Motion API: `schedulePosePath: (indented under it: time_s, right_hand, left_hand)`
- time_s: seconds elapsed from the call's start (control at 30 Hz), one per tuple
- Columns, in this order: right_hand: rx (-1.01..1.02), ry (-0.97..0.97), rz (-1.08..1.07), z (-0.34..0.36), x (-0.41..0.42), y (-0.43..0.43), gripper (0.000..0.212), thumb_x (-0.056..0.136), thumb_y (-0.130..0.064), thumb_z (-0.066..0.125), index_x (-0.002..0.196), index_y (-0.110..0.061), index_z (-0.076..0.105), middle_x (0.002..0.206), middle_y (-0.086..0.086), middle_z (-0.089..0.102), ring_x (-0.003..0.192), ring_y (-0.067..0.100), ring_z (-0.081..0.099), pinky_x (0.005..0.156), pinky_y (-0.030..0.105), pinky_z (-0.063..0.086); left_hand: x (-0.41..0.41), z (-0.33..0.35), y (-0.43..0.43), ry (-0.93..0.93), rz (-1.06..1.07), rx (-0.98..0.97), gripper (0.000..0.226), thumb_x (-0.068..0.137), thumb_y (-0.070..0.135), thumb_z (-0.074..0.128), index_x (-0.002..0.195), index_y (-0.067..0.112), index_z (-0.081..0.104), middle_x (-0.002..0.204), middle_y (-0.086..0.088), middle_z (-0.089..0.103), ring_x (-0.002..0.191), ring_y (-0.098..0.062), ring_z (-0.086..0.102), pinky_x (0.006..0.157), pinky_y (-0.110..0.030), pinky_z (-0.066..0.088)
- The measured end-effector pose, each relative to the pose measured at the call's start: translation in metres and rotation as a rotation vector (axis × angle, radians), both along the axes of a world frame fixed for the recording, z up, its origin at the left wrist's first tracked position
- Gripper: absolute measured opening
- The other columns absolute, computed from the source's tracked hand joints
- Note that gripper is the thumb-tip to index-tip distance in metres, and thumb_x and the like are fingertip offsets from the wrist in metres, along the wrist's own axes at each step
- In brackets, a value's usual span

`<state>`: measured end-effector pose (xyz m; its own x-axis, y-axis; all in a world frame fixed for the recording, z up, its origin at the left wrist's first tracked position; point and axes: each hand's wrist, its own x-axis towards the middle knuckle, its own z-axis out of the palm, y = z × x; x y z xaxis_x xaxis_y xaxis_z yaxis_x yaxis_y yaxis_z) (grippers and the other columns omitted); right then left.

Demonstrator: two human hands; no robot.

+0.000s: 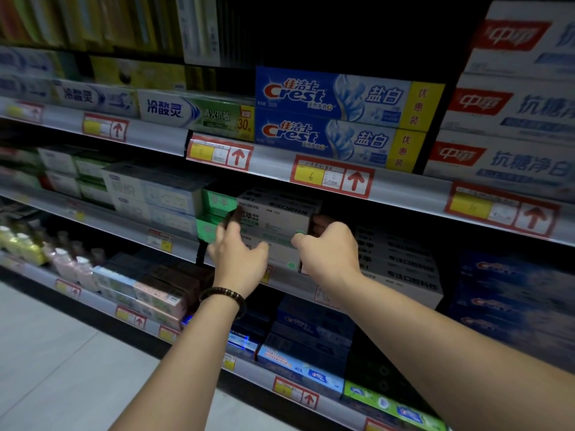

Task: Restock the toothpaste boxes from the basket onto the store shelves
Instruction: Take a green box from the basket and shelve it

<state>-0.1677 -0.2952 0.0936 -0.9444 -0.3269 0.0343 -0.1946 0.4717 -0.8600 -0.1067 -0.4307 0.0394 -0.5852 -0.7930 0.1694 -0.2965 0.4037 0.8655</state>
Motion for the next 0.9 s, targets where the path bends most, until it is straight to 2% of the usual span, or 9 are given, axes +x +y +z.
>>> schedulePosePath:
  time_s: [0.1,0.23,0.33,0.43,0.5,0.6,0.73,0.83,0.9]
  right_hand:
    - [0.002,0.009,-0.012,0.000,-0.001,0.001,0.046,0.095,-0.026,0.073,0.066,-0.016,0.039,0.059,-0.002,0.040,0.047,0.015,0.036,0.040,0.021,0.025]
    - [0.039,0.024,-0.042,-0.003,-0.006,0.006,0.037,0.093,-0.014,0.072,0.071,-0.014,0.043,0.073,0.003,0.048,0.058,0.020,0.045,0.043,0.022,0.029]
    - [0.033,0.030,-0.042,-0.004,-0.005,0.014,0.023,0.091,-0.005,0.069,0.075,-0.009,0.053,0.079,0.007,0.056,0.062,0.020,0.050,0.043,0.022,0.033]
    - [-0.028,0.039,-0.040,-0.002,0.000,0.024,0.004,0.090,-0.004,0.069,0.088,-0.001,0.068,0.086,0.009,0.066,0.072,0.023,0.062,0.050,0.026,0.043]
    - [-0.064,0.038,-0.030,-0.001,0.003,0.032,0.009,0.091,-0.006,0.071,0.085,-0.012,0.067,0.092,0.005,0.069,0.083,0.024,0.067,0.060,0.029,0.051]
    - [-0.102,0.033,0.015,-0.002,0.009,0.047,0.024,0.093,-0.008,0.071,0.085,-0.029,0.061,0.096,-0.001,0.070,0.088,0.022,0.069,0.071,0.030,0.056]
    - [-0.107,0.018,0.066,-0.004,0.015,0.076,0.022,0.095,-0.009,0.069,0.096,-0.031,0.065,0.089,-0.008,0.073,0.078,0.011,0.070,0.056,0.014,0.049]
    - [-0.113,0.002,0.061,-0.001,0.023,0.098,0.020,0.096,-0.012,0.070,0.111,-0.026,0.071,0.089,-0.007,0.073,0.079,0.008,0.070,0.057,0.013,0.048]
    - [-0.106,-0.012,0.064,0.004,0.029,0.111,0.020,0.095,-0.015,0.072,0.111,-0.027,0.071,0.091,-0.008,0.074,0.083,0.008,0.070,0.060,0.015,0.049]
  left_hand:
    - [0.000,0.002,0.002,0.013,0.008,-0.005,0.059,0.094,0.022,0.066,0.149,0.017,0.045,0.164,-0.008,0.029,0.145,-0.037,0.028,0.116,-0.050,0.033]
    - [0.001,0.003,0.001,0.061,0.028,0.007,0.056,0.093,0.021,0.065,0.145,0.012,0.048,0.156,-0.012,0.037,0.141,-0.039,0.038,0.114,-0.051,0.040]
    - [0.006,0.007,0.005,0.118,0.057,0.009,0.062,0.096,0.016,0.064,0.153,0.010,0.042,0.156,-0.009,0.037,0.140,-0.030,0.042,0.109,-0.035,0.037]
    - [0.011,0.011,0.008,0.157,0.082,0.014,0.062,0.095,0.013,0.067,0.152,0.015,0.043,0.151,-0.006,0.043,0.131,-0.023,0.048,0.106,-0.032,0.039]
    - [0.014,0.015,0.011,0.174,0.086,0.025,0.059,0.091,0.013,0.070,0.145,0.020,0.046,0.142,-0.003,0.049,0.121,-0.023,0.056,0.107,-0.040,0.047]
    - [0.018,0.020,0.018,0.146,0.071,0.028,0.052,0.091,0.015,0.070,0.137,0.021,0.049,0.133,-0.001,0.054,0.102,-0.023,0.063,0.097,-0.047,0.054]
    - [0.023,0.027,0.033,0.118,0.008,0.120,0.039,0.093,0.015,0.070,0.127,0.021,0.052,0.117,0.001,0.064,0.095,-0.021,0.063,0.083,-0.034,0.048]
    - [0.029,0.024,0.044,0.090,-0.017,0.262,0.032,0.090,0.016,0.071,0.112,0.029,0.053,0.110,0.001,0.069,0.093,-0.026,0.071,0.088,-0.048,0.059]
    - [0.034,0.018,0.048,0.070,-0.034,0.306,0.032,0.086,0.019,0.071,0.108,0.033,0.054,0.106,0.002,0.069,0.094,-0.027,0.072,0.092,-0.056,0.058]
